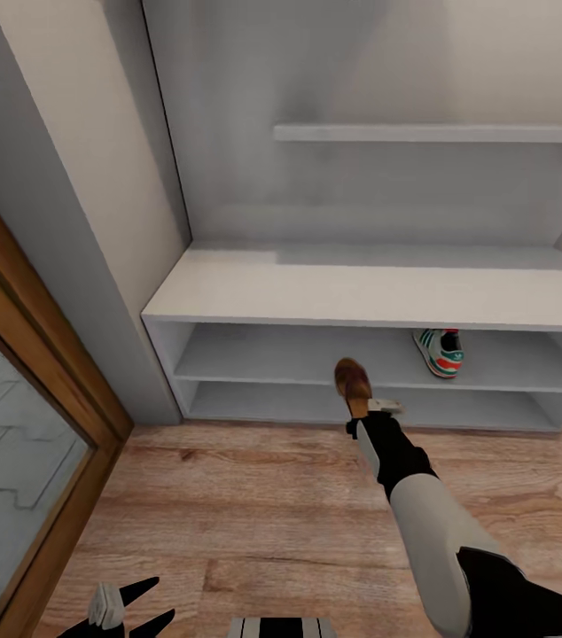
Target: Pick up the two gym shoes and the two sandals from the corridor floor and place them onto the hallstand (shoe rack) in the corridor, making sure they are on the rack and not on the floor. Arrange them so the two gym shoes are next to each other and the two sandals are next to each other.
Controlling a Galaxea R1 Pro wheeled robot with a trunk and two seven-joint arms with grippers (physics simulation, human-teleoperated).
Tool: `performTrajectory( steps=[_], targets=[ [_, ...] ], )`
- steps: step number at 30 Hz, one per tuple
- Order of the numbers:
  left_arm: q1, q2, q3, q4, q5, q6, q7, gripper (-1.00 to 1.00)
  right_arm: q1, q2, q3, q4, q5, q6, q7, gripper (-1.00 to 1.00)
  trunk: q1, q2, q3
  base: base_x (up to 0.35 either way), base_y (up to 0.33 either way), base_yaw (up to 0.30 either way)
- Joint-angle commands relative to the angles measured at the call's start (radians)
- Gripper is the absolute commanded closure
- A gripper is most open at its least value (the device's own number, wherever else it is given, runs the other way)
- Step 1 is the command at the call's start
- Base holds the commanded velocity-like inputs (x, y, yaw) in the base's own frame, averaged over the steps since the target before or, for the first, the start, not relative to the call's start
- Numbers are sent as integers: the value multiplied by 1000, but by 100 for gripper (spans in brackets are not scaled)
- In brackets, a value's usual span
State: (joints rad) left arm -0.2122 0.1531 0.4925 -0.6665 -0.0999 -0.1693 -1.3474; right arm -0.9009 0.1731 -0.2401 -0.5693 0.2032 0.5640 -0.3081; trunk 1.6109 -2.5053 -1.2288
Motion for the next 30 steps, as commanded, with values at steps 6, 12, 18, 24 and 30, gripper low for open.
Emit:
performTrajectory(
  steps=[6,12,18,24,30],
  targets=[
    [-1,-3,5,-1,-9,-10,-4,-100,-8,1,-4,-51,3,41,0,100,0,0,-1,0,0,0],
    [-1,-3,6,-1,-9,-9,-5,-100,-9,1,-4,-56,2,43,1,100,0,0,-1,159,0,0],
    [-1,-3,6,-1,-9,-10,-7,-100,-9,1,-4,-55,2,43,1,100,0,0,-1,319,0,0],
    [-1,-3,6,-1,-9,-10,-7,-100,-9,1,-4,-52,2,43,1,100,0,0,-1,266,0,0],
    [-1,-3,5,-1,-9,-11,-7,-100,-9,1,-4,-51,2,43,1,100,0,0,-1,59,0,0]
  ],
)
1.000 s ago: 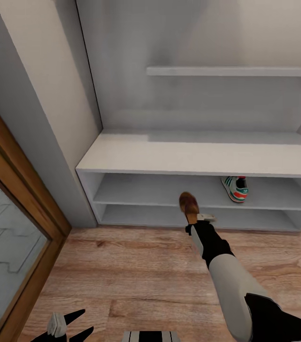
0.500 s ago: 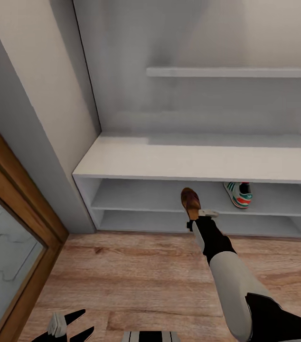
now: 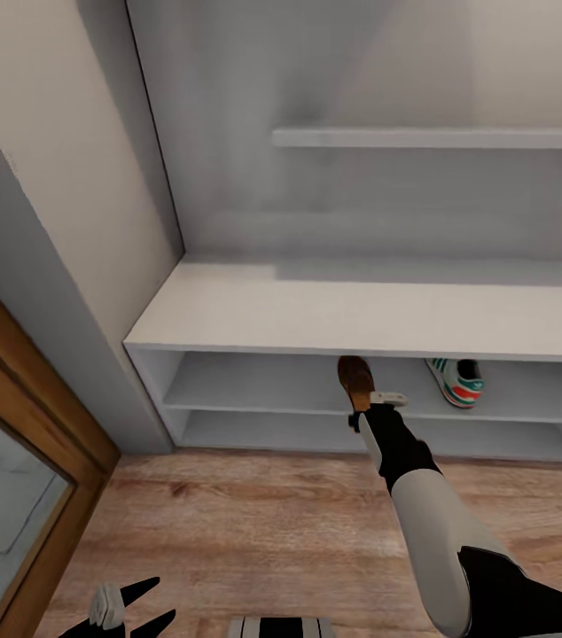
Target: Pick up the two gym shoes and the two sandals from the corridor floor and place them onto the hallstand (shoe rack) in the corridor, making sure they are on the rack and not on the floor. Arrange them so the two gym shoes are next to each other and the two sandals are next to each other.
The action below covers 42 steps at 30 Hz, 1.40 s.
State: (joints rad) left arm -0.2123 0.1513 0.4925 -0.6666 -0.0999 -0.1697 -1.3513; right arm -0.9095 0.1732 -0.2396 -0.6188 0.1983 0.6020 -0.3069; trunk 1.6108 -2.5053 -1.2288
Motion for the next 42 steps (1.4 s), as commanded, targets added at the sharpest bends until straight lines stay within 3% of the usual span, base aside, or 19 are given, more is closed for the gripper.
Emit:
performTrajectory(
  steps=[1,10,42],
  targets=[
    [-1,-1,5,-1,-9,-10,-3,-100,0,1,-5,-1,7,5,0,100,0,0,-1,180,5,0],
    [-1,-1,6,-1,-9,-10,-3,-100,-1,1,-4,-1,7,5,0,100,0,0,-1,239,53,0],
    [-1,-1,5,-1,-9,-10,-3,-100,-1,1,-4,0,7,5,0,100,0,0,-1,97,1,0]
  ],
)
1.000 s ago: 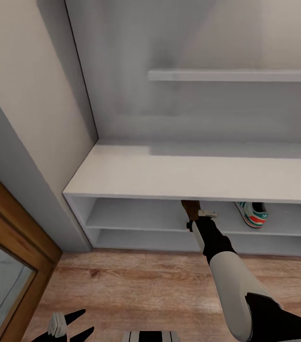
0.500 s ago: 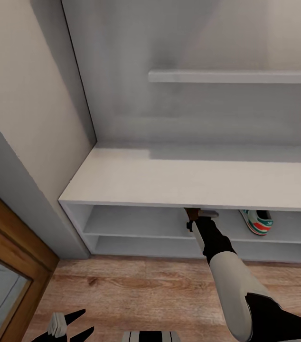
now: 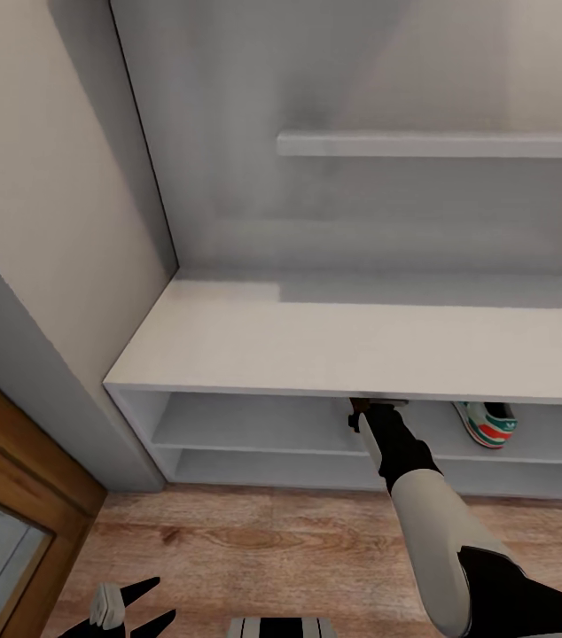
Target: Pick up the two gym shoes and the two sandals from the corridor floor and place them onto the hallstand (shoe rack) in the corridor, making sure they are on the rack and not on the floor. Arrange them so the two gym shoes are next to each other and the two sandals are next to each other.
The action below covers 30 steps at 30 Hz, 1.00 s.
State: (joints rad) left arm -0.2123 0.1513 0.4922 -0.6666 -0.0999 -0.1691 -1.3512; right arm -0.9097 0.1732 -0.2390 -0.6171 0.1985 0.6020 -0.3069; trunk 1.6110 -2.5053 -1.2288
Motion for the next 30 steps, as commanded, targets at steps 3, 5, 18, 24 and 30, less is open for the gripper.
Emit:
performTrajectory(
  steps=[3,5,18,24,30],
  targets=[
    [-1,-1,5,-1,-9,-10,-3,-100,0,1,-5,-1,7,5,0,100,0,0,-1,5,0,0],
    [-1,-1,5,-1,-9,-9,-3,-100,0,1,-5,-1,7,5,0,100,0,0,-1,0,0,0],
    [-1,-1,6,-1,-9,-10,-3,-100,0,1,-5,-1,7,5,2,-100,0,0,-1,0,0,0],
    [-1,-1,6,-1,-9,-13,-3,-100,0,1,-5,-1,7,5,2,-100,0,0,-1,-179,0,0],
    [-1,-1,6,-1,-9,-13,-3,-100,0,1,-5,-1,7,5,2,-100,0,0,-1,-311,0,0]
  ],
)
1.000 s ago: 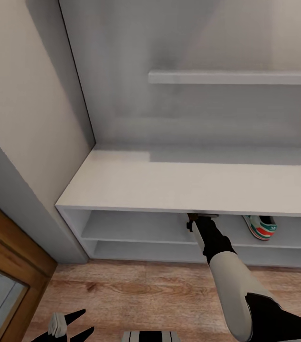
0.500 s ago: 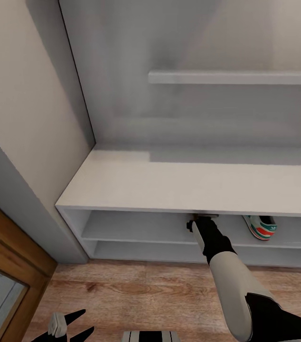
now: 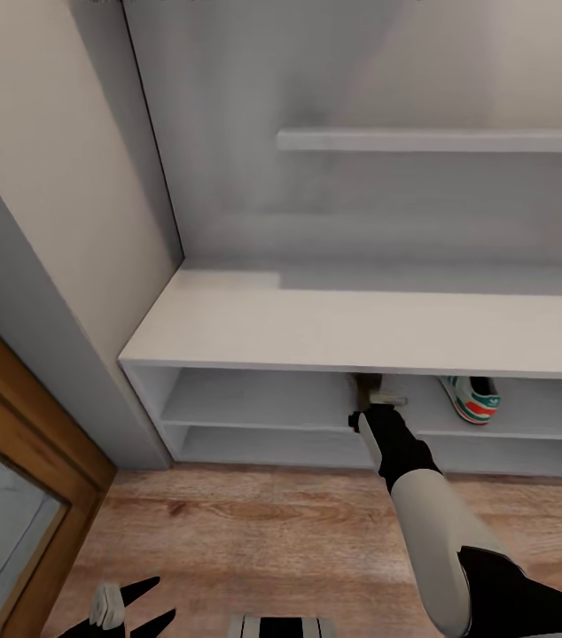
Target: Pick up the two gym shoes and the two sandals from the corridor floor and place them onto the hallstand (shoe rack) in the corridor, making sure they are on the rack and not on the floor. Arrange them so the two gym shoes are next to each other and the two sandals are next to each other.
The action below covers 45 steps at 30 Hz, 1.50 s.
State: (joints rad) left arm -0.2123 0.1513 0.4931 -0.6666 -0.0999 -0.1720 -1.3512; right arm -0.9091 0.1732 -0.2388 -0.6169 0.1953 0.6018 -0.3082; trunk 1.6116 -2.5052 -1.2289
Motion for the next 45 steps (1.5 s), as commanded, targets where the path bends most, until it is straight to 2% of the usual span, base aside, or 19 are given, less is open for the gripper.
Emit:
performTrajectory(
  steps=[1,24,30,35,38,40,41,45],
  targets=[
    [-1,-1,5,-1,-9,-10,-3,-100,-1,1,-5,-1,10,6,4,-100,-1,0,-1,-330,0,0],
    [-1,0,5,-1,-9,-9,-2,-100,-1,1,-5,6,10,6,5,-100,-1,0,-1,-313,-152,0],
    [-1,1,6,-2,-8,-8,-2,-100,1,1,-5,61,10,3,8,-100,-1,0,-1,-310,-131,0],
    [-1,2,9,-2,-8,-8,-1,-100,1,1,-5,145,11,-9,9,-100,-1,0,-1,-328,-38,0],
    [-1,2,12,-1,-8,-8,0,-100,1,1,-5,196,12,-45,9,-100,-1,0,-1,-334,-12,0],
    [0,2,15,0,-7,-7,3,-100,3,1,-5,244,13,-110,9,-100,-1,0,-1,-336,-5,0],
    [0,3,16,1,-7,-8,4,-100,5,1,-5,281,16,-169,9,-100,-1,0,-1,-336,-2,0],
    [0,4,17,0,-7,-8,4,-100,11,1,-5,362,26,-294,9,-100,-1,0,-1,-334,-1,0]
  ],
)
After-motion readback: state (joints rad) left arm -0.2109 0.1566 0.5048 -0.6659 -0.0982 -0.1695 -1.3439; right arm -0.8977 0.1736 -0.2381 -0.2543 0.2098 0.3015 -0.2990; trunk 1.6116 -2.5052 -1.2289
